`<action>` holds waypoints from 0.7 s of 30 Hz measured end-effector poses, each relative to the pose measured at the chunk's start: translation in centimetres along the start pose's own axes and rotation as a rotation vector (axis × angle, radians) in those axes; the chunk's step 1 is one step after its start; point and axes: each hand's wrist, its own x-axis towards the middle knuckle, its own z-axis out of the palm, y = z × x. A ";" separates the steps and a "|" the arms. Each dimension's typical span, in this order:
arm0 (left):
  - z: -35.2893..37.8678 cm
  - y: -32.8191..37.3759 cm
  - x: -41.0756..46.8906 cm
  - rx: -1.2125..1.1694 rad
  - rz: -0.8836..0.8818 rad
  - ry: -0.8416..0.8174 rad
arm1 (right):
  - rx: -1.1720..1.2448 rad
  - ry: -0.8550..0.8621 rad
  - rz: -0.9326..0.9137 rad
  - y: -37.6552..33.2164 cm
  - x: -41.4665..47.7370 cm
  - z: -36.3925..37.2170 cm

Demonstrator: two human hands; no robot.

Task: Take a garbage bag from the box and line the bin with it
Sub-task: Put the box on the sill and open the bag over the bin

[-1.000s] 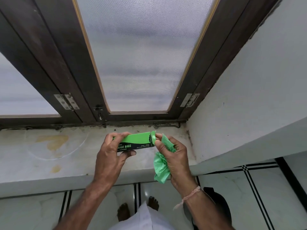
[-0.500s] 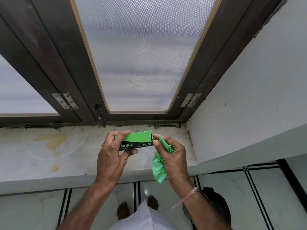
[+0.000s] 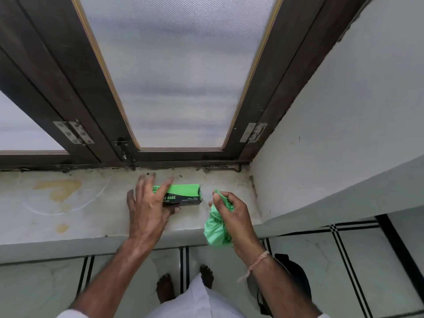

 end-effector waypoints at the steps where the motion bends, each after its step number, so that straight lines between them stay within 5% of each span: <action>1: -0.6 0.7 -0.4 0.008 0.009 0.064 | 0.029 -0.022 0.027 -0.1 -0.1 -0.4; 3: -2.3 3.5 -1.7 -0.200 0.008 0.107 | 0.091 -0.084 0.067 -0.7 -0.2 -0.9; 7: -3.4 9.5 -4.0 -0.745 -0.109 -0.320 | 0.133 -0.325 0.109 -3.0 -1.0 -2.4; 14: -2.0 10.0 -5.7 -1.088 -0.359 -0.180 | 0.298 -0.463 0.148 -2.4 -2.1 -4.8; 21: -2.4 7.5 -9.8 -1.274 -0.689 -0.132 | 0.150 -0.271 0.096 0.4 -5.4 -8.6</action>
